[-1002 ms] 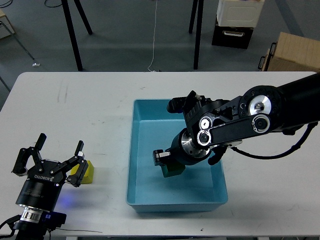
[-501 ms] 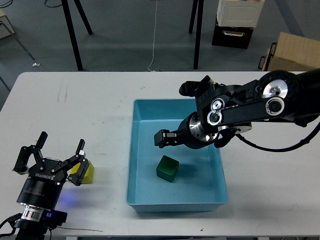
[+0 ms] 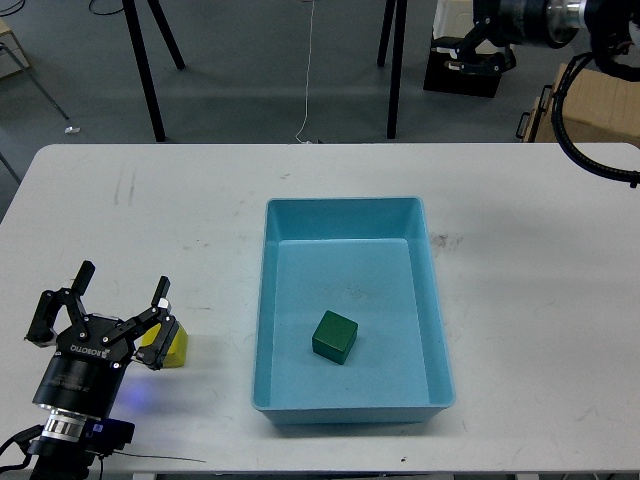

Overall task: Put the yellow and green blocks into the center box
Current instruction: 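Raise the right gripper away from the box and retract it, then reach the left gripper down over the yellow cube and grasp it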

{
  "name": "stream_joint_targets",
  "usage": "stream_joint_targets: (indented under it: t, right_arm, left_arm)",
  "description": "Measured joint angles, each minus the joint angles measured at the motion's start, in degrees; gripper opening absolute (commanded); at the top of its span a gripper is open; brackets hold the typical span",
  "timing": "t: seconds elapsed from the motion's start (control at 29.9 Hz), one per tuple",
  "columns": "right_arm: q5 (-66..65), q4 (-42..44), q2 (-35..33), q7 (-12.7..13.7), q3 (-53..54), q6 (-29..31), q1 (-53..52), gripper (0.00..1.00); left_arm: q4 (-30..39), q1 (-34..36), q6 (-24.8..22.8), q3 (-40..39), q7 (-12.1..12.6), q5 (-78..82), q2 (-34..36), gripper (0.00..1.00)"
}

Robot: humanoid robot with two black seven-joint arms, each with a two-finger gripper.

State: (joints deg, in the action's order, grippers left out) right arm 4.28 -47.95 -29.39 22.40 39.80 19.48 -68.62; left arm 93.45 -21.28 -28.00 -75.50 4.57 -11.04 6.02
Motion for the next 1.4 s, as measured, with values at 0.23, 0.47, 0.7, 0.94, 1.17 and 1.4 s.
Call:
stream_joint_targets:
  t: [0.23,0.47,0.7,0.94,1.17,1.4]
  right_arm:
    - [9.53,-1.28,0.48,-0.72,28.04,3.26,22.84,0.97]
    - [14.54,-17.79,0.51,-2.37,46.17,3.33,52.28,0.97]
    - [14.72,-39.59,13.73,-3.50,59.65,3.22,81.39,0.97]
    - [14.55,-45.53,22.05,-3.47,61.76,3.50,91.35,0.97]
    - [14.17,-45.80,21.96,-3.26,62.95,3.21,93.46,0.97]
    - [13.81,-45.99,21.82,-3.15,62.76,2.94,93.73,0.97]
  left_arm:
    - [-0.04,0.02,0.00,-0.38,0.00,-0.03,0.05,1.00]
    - [0.04,0.60,0.00,-0.68,-0.12,-0.04,0.26,1.00]
    - [0.80,3.24,0.00,-1.57,-0.40,-0.41,0.40,1.00]
    - [1.75,6.08,0.00,-7.90,-1.67,-0.56,-0.04,1.00]
    - [-8.65,16.63,0.00,-20.72,3.34,-0.20,8.91,1.00]
    - [-15.38,32.57,0.00,-19.38,7.70,1.64,22.04,1.00]
